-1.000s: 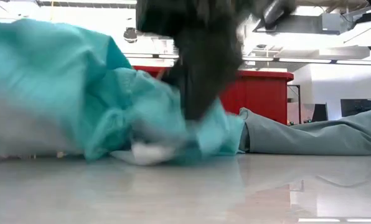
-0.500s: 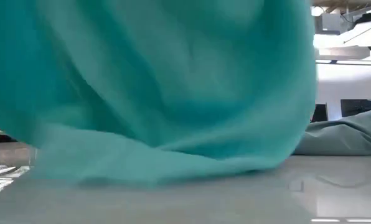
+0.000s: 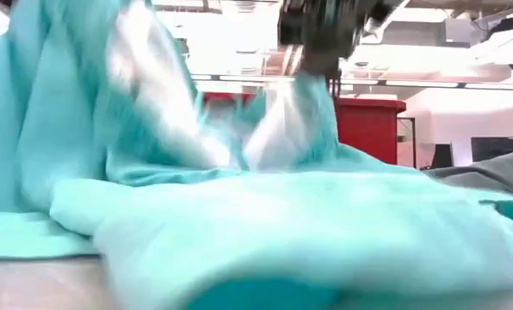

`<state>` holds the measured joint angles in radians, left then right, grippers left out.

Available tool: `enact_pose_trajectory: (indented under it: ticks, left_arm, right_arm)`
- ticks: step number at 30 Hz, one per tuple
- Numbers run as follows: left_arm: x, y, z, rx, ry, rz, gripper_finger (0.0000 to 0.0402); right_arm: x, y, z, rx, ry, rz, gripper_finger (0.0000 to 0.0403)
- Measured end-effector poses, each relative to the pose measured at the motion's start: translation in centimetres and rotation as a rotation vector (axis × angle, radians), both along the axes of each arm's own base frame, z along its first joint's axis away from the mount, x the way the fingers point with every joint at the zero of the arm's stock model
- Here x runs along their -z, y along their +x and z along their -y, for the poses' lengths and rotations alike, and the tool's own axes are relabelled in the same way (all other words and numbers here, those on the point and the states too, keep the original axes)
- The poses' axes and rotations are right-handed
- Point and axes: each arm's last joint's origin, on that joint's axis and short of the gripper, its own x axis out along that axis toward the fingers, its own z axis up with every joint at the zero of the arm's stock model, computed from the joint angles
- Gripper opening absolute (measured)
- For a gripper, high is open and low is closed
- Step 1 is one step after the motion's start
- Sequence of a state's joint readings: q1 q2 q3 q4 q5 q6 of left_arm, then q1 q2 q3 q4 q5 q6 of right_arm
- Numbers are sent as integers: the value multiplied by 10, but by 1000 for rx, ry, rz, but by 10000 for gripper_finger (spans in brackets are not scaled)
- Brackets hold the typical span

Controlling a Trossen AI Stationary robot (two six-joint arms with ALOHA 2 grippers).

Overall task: Fold Laundry from Bin
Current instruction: Fold the light blue shorts

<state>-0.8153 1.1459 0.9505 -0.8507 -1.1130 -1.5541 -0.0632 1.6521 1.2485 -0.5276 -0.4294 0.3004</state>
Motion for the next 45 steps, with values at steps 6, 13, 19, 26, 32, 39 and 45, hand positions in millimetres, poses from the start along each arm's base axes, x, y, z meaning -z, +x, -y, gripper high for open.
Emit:
enact_pose_trajectory:
  ticks: [6, 13, 19, 26, 32, 39, 45]
  left_arm:
    - [56, -3, -5, -101, -107, -71, 0]
    - [60, -17, -21, -113, 18, -148, 0]
    - [38, -36, -43, -40, 137, -187, 0]
    - [18, -54, -68, 13, 203, -188, 0]
    - [14, -59, -74, 50, 199, -203, 0]
    - [14, -59, -73, 29, 153, -180, 0]
    - [14, -59, -74, -1, 116, -147, 0]
  right_arm:
    - [45, 16, 7, -10, 36, 12, 56]
    - [2, 24, 14, 76, -125, 235, 77]
    - [-44, 6, -5, 36, -246, 377, 98]
    - [-47, -7, -40, 78, -394, 309, 192]
    - [-24, 0, -81, -7, -411, 258, 258]
    - [-6, -11, -141, -179, -472, 236, 260]
    - [-3, -30, -168, -244, -796, 245, 260]
